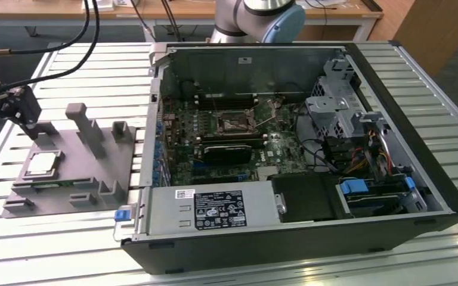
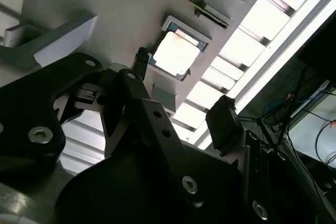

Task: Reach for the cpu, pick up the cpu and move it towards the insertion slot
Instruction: 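Pick up the cpu and move it towards the insertion slot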

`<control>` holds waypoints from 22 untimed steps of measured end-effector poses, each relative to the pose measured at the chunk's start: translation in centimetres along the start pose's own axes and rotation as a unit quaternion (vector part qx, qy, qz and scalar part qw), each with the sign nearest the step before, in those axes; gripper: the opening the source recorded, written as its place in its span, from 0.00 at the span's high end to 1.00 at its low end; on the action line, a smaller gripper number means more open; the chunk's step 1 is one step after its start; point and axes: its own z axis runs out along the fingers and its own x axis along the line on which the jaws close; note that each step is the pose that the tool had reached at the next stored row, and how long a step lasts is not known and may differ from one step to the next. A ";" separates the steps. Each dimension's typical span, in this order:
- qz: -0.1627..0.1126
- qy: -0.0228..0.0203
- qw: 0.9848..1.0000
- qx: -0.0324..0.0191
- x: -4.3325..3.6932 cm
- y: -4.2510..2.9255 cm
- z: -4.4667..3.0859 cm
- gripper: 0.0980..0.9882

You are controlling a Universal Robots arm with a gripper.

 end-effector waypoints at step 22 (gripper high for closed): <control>0.000 0.000 1.000 0.002 0.05 -0.18 4.25 0.30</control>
